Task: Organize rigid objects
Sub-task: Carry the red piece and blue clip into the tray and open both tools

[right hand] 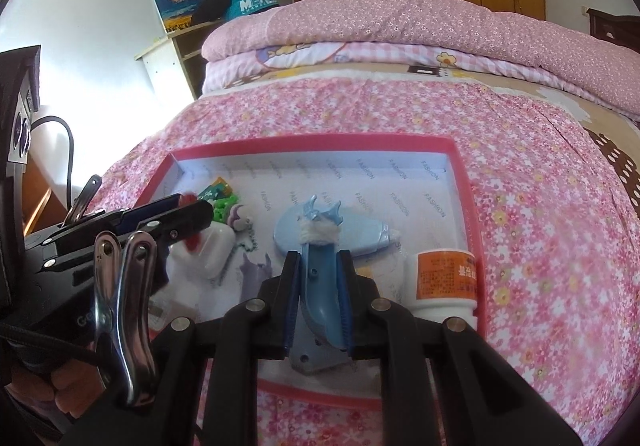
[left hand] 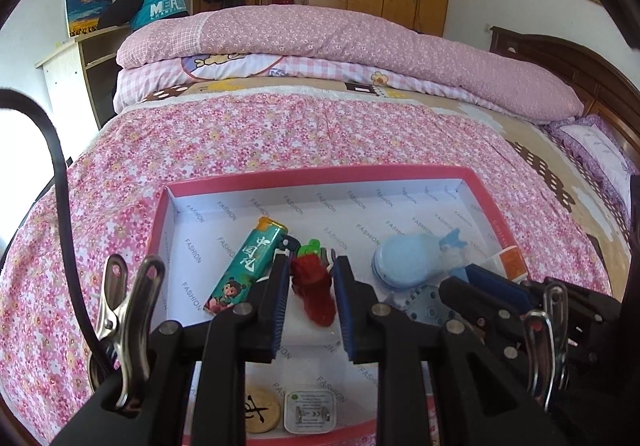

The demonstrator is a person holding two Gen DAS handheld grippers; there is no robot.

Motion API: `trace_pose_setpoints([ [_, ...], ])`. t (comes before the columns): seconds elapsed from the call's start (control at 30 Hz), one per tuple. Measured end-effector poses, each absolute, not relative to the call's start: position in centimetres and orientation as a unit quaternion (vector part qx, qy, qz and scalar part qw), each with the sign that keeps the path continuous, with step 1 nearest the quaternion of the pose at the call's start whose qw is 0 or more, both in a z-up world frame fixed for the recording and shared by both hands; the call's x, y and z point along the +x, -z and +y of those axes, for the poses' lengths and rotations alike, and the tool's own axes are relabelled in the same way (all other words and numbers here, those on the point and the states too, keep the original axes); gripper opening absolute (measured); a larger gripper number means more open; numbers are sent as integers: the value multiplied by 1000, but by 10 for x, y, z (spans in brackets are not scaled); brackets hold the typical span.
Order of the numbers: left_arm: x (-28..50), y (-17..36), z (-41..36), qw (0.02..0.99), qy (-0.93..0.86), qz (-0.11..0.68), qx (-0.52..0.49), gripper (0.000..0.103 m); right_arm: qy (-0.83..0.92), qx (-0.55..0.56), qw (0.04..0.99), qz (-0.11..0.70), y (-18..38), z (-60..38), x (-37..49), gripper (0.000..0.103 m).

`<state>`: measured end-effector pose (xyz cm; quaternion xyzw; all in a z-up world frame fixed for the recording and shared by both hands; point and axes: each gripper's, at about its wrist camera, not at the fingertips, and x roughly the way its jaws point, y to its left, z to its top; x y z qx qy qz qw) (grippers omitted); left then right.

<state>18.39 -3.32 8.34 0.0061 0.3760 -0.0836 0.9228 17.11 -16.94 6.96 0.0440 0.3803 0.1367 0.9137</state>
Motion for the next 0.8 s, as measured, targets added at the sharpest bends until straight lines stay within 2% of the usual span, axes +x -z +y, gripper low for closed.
trace_pose_setpoints([
  [0.03, 185, -83, -35, 922, 86, 378, 11, 28, -138, 48, 914, 379, -69, -170, 172, 19],
  [0.1, 185, -82, -37, 922, 85, 377, 19, 42, -138, 53, 914, 378, -69, -170, 173, 21],
  [0.13, 184, -82, -39, 923, 82, 375, 24, 43, -134, 52, 914, 379, -68, -170, 174, 27],
  [0.2, 184, -81, -40, 924, 79, 373, 28, 45, -134, 53, 914, 378, -68, -171, 174, 30],
  [0.6, 177, -87, -34, 923, 75, 376, 14, 46, -133, 59, 920, 363, -77, -175, 166, 32],
  [0.8, 167, -92, -28, 924, 71, 375, 4, 46, -136, 54, 925, 351, -87, -170, 157, 37],
])
